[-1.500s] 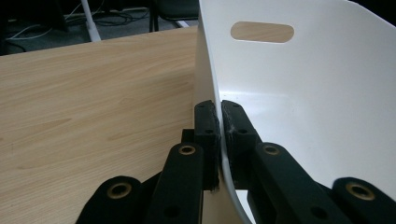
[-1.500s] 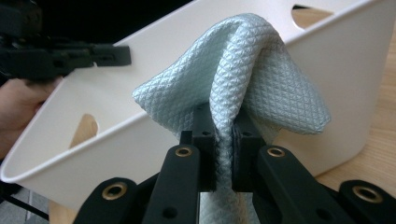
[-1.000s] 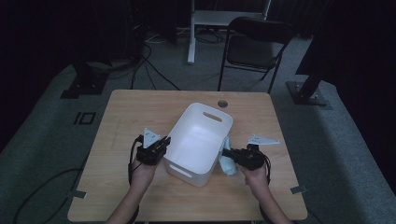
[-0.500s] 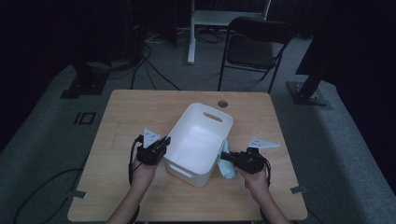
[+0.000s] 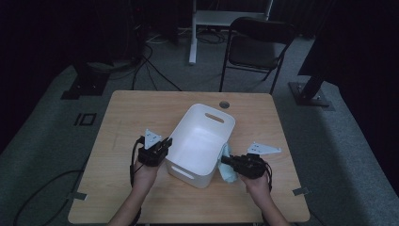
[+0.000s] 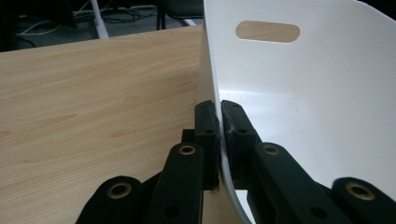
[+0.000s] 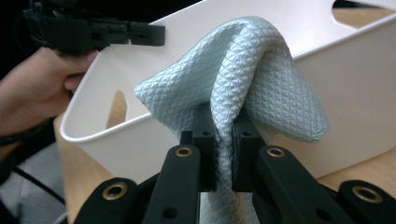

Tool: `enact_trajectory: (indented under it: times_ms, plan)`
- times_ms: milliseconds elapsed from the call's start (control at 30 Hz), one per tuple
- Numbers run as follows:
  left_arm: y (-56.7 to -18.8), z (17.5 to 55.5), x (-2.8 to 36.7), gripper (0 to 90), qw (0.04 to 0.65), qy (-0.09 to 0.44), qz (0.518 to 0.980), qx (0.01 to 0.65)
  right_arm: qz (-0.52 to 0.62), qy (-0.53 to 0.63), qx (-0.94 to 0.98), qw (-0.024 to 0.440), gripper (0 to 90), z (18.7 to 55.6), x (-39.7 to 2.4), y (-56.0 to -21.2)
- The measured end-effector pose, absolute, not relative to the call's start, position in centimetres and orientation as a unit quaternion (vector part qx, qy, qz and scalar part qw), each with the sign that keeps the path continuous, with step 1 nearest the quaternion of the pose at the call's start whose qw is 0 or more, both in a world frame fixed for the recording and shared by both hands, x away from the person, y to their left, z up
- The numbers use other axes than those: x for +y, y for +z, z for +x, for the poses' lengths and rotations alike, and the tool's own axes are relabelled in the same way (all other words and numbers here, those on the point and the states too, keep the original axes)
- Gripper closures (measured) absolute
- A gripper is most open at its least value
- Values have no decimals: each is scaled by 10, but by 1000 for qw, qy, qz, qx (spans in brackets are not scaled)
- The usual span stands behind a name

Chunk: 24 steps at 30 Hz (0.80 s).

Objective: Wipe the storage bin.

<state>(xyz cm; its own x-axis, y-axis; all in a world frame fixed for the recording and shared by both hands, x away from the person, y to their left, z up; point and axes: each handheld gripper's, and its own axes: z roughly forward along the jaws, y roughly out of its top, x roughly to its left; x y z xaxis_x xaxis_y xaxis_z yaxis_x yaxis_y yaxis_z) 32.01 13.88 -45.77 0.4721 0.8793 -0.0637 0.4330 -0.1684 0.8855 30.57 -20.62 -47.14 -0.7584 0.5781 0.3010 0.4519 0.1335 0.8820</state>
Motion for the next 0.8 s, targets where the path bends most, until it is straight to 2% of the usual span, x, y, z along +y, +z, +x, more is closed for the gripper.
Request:
enact_trajectory:
  times_ms: [300,600,800]
  plan:
    - [-458,320,139,864,461,243,720,458,354,568,743,22,833,306,-208,-478]
    - [-458,319,137,865,459,247,719,460,358,564,744,15,834,306,-206,-485]
    - [-458,320,138,865,462,243,718,460,344,577,741,5,833,297,-204,-476]
